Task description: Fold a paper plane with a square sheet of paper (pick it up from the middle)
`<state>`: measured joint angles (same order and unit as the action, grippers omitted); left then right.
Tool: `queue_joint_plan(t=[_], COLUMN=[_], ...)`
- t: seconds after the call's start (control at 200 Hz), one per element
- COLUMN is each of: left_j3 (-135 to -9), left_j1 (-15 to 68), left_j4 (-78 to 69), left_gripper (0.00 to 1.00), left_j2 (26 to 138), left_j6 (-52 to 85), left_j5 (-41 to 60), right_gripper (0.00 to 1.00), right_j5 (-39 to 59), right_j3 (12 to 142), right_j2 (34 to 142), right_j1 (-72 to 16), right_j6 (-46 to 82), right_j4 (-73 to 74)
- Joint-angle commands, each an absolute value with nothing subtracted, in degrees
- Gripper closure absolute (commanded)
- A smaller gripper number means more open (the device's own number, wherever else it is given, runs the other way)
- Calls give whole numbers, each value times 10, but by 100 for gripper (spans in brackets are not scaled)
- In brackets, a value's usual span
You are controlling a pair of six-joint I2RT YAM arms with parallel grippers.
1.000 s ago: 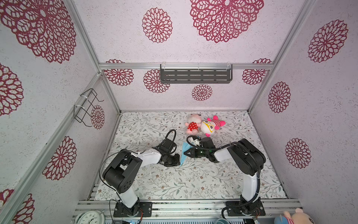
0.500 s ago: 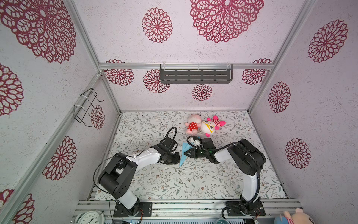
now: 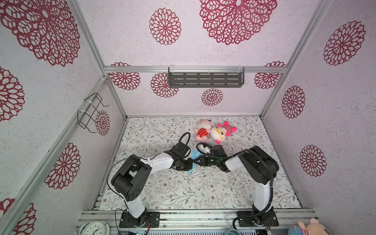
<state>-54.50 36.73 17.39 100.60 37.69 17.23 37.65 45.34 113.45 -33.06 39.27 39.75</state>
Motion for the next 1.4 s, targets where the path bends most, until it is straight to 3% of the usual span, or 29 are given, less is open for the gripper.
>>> queue_joint_plan(t=[0.0, 0.685, 0.991, 1.396], left_j3=[-556, -575, -591, -610], left_j1=[373, 397, 399, 412], left_j4=[180, 229, 231, 257], left_gripper=[100, 100, 98, 96], left_j2=[1012, 1035, 996, 1043], left_j6=[376, 368, 365, 359], left_j5=[174, 128, 103, 84], right_gripper=[77, 77, 77, 77], right_j5=[374, 374, 373, 374], right_j3=[442, 438, 439, 441], right_j2=[1132, 1133, 1134, 1136], right_j1=[-334, -334, -334, -334], right_j6=[400, 406, 405, 405], right_j4=[389, 398, 396, 395])
